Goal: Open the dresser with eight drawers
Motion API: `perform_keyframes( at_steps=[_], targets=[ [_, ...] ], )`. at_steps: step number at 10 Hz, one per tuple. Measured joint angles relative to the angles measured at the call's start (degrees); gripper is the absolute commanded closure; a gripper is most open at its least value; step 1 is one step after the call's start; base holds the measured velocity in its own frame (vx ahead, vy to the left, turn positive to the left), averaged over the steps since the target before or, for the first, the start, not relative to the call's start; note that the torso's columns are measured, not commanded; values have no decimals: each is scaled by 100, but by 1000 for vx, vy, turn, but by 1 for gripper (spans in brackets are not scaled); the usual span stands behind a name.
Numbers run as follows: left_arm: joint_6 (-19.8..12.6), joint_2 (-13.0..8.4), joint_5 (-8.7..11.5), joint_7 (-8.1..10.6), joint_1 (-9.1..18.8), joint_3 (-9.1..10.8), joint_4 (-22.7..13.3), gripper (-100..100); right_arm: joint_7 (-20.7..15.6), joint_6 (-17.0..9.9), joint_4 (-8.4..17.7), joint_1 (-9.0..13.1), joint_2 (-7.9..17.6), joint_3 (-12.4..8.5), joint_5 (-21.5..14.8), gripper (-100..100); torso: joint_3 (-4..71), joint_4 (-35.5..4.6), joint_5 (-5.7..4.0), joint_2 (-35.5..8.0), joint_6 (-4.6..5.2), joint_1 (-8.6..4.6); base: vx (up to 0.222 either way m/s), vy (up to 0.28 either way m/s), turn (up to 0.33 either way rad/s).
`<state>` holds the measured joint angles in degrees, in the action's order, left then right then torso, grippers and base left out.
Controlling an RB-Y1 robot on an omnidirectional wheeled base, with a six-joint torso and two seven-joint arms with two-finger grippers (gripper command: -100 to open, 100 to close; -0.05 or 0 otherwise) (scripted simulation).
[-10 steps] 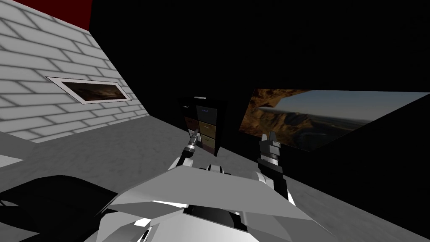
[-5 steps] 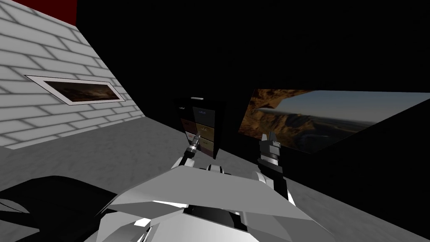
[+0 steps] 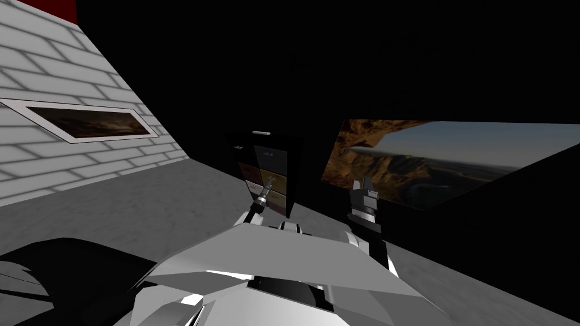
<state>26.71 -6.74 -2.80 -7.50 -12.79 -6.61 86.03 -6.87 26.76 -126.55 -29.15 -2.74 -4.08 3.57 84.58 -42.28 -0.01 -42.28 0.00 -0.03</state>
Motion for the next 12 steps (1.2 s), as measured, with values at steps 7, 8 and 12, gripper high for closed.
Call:
perform_keyframes(
  at_steps=[7, 8, 12],
  targets=[
    [-134, -9, -30, 2, 96, -32, -114, 100, 0, 0, 0, 3, 0, 0, 0, 0, -19, -8, 2, -33, -1, 11, -9, 4, -2],
    [-153, -26, -29, 13, 69, -47, -66, 100, 0, -1, 0, 4, 0, 0, 0, 0, -29, -13, 3, -47, 1, 10, -230, 56, 12],
    [-236, -66, -35, 26, 43, -68, 19, -100, 0, 0, 0, 1, 0, 1, 0, 0, 47, 20, -6, 79, 1, -21, -28, -2, -12]
  ],
)
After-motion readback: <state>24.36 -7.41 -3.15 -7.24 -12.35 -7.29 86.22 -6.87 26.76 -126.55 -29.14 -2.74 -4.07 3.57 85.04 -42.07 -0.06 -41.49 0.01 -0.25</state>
